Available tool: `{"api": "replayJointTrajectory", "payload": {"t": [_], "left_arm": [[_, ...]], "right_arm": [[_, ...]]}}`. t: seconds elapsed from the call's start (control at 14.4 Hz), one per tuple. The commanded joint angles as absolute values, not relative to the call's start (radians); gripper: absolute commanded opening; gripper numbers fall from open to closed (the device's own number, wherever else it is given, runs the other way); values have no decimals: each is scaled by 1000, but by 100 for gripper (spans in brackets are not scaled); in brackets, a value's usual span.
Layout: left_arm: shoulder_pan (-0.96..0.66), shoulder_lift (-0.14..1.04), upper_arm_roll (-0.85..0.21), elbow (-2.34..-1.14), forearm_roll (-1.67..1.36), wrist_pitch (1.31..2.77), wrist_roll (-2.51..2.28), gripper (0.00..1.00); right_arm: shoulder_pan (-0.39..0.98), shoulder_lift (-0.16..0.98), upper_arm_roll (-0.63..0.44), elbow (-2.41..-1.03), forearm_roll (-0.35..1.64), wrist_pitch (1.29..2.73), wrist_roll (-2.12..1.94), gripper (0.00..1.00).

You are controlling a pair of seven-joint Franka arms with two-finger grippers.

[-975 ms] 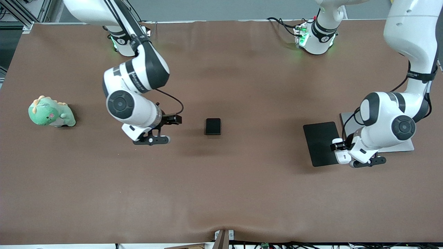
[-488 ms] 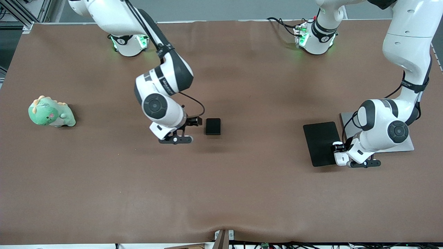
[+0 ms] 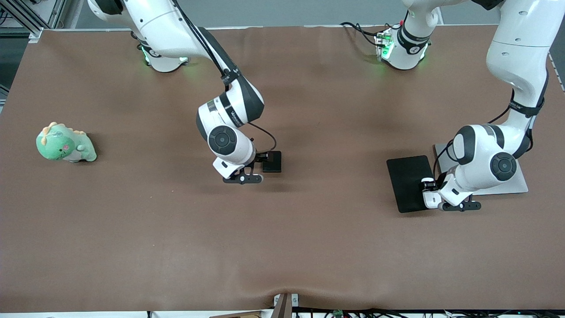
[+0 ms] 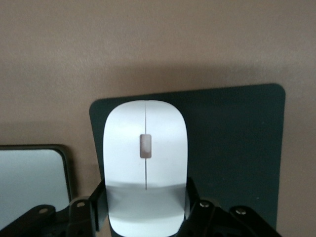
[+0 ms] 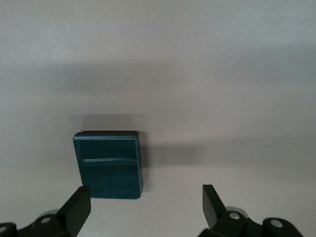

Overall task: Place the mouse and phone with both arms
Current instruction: 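Place the mouse on the mousepad while the right gripper grasps the phone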

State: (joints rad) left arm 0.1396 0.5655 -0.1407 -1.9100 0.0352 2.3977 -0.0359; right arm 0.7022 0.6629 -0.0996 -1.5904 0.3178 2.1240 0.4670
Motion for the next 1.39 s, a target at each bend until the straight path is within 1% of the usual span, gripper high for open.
{"api": "replayJointTrajectory", "payload": {"t": [0.0, 0.07, 0.21, 0.28, 0.35, 0.42, 0.49, 0.7, 0.84, 0.91, 1.05, 1.25, 1.32], "left_arm": [[150, 511, -150, -1985, 52, 2419, -32, 13], [152, 509, -150, -1993, 52, 2428, -32, 16], [152, 509, -150, -2005, 52, 2445, -35, 31], [155, 499, -150, -2014, 52, 2453, -35, 48], [152, 494, -153, -2014, 54, 2453, -34, 72], [150, 494, -170, -2014, 52, 2453, -41, 100], [153, 480, -188, -2014, 52, 2445, -49, 100], [150, 425, -195, -1981, 52, 2428, -67, 100], [153, 379, -195, -1941, 52, 2380, -66, 100], [156, 359, -195, -1901, 52, 2331, -63, 100], [161, 333, -193, -1777, 51, 2171, -60, 100], [160, 328, -193, -1530, 51, 1886, -60, 100], [161, 327, -193, -1461, 48, 1811, -60, 100]], "right_arm": [[735, 706, -109, -1571, 368, 2164, 480, 100], [748, 716, -110, -1571, 374, 2177, 483, 100], [750, 738, -110, -1568, 374, 2181, 488, 100], [752, 747, -110, -1568, 374, 2192, 486, 100], [752, 755, -110, -1568, 374, 2206, 486, 100], [758, 761, -109, -1566, 374, 2212, 486, 100], [765, 765, -109, -1566, 374, 2212, 486, 100], [765, 767, -109, -1549, 385, 2214, 488, 100], [778, 770, -109, -1548, 394, 2236, 488, 100], [782, 776, -109, -1548, 405, 2265, 488, 100], [805, 791, -110, -1548, 396, 2281, 483, 100], [818, 810, -112, -1548, 384, 2298, 477, 100], [818, 810, -112, -1548, 377, 2299, 474, 100]]}}
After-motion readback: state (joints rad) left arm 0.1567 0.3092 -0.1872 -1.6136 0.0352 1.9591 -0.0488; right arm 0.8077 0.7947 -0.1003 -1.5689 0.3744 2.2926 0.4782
